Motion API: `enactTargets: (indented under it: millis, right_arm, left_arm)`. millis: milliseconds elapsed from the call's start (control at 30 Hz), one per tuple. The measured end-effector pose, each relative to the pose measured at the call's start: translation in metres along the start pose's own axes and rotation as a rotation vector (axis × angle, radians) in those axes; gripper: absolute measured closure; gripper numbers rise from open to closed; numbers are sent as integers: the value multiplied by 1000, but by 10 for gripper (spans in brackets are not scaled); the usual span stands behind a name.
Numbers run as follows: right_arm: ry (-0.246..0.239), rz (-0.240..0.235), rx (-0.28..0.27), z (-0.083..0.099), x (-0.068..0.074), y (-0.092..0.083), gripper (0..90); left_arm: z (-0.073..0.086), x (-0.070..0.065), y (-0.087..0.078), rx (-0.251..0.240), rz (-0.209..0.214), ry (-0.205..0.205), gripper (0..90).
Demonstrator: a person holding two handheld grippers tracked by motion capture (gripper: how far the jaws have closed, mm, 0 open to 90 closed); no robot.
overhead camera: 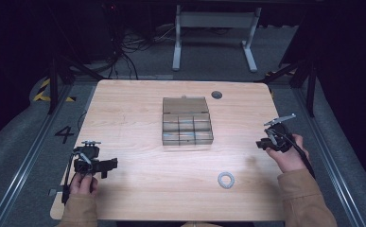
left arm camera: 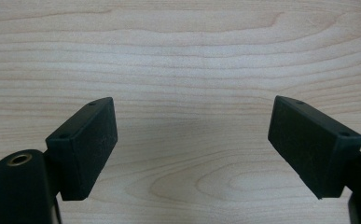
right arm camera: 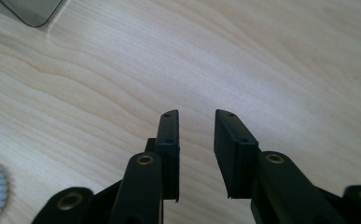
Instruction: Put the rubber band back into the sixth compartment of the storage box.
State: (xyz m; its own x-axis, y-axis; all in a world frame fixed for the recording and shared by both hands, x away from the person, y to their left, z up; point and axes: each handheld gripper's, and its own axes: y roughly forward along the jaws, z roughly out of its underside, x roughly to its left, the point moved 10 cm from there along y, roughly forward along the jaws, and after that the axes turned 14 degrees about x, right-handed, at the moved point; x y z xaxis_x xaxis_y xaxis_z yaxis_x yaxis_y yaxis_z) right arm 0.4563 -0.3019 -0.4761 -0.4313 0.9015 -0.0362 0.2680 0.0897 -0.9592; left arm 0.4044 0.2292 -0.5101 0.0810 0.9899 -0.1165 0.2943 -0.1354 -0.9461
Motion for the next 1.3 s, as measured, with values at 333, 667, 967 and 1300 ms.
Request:
enactTargets:
  millis: [333, 667, 967, 1300]
  right_arm:
    - [13, -82, 73, 13, 10, -4, 831]
    - [-93, -103, 94, 16, 38, -8, 864]
    - [-168, -123, 135, 17, 63, -5, 826]
    - [-227, -146, 172, 19, 85, -5, 795]
  left_arm:
    - [-1, -2, 1, 3, -4, 10, 163]
    - [-3, -4, -1, -4, -1, 16, 163]
    - [-4, -5, 0, -6, -3, 21, 163]
    - [-4, -5, -1, -7, 1, 19, 163]
